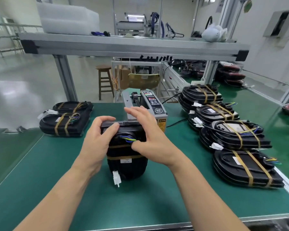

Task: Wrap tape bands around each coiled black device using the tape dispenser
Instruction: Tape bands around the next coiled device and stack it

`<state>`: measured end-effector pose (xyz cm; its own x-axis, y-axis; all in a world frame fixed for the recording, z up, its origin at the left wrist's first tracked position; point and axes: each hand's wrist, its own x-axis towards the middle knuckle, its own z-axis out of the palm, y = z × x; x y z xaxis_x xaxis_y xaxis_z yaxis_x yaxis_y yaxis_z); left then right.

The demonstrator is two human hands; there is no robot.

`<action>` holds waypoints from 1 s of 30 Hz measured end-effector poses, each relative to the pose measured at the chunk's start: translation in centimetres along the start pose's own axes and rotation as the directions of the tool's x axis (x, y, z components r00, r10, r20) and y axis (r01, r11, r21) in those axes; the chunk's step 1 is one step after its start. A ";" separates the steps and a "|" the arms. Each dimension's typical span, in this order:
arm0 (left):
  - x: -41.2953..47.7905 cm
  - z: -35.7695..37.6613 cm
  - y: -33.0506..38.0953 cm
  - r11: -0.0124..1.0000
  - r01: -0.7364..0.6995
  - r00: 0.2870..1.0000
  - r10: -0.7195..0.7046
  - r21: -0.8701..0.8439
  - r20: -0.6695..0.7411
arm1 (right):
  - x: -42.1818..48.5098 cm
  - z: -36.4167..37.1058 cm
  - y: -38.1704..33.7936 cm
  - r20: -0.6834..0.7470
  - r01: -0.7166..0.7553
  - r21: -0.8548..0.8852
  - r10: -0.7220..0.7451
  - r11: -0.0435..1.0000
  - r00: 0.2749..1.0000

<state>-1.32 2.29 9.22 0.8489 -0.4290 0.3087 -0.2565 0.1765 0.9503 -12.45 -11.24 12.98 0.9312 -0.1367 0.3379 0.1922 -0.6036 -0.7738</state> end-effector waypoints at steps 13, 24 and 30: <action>0.9 -0.3 -1.8 0.995 -0.070 0.969 0.085 0.070 -0.233 | 2.9 -1.5 -0.1 -0.388 0.093 0.109 -0.043 0.990 0.921; 2.4 -2.0 -1.5 0.959 -0.150 0.952 0.206 0.239 -0.228 | 1.9 0.7 9.3 -0.485 -0.396 0.427 0.575 0.813 0.659; 1.4 -2.2 -1.0 0.959 -0.206 0.966 0.232 0.197 -0.116 | 2.3 2.6 9.4 -0.506 -0.379 0.556 0.663 0.740 0.552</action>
<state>1.16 3.45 8.63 0.8141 -0.2708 0.5137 -0.5118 0.0833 0.8551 -7.73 -15.21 5.12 0.4849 -0.8728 -0.0552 -0.0382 0.0419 -0.9984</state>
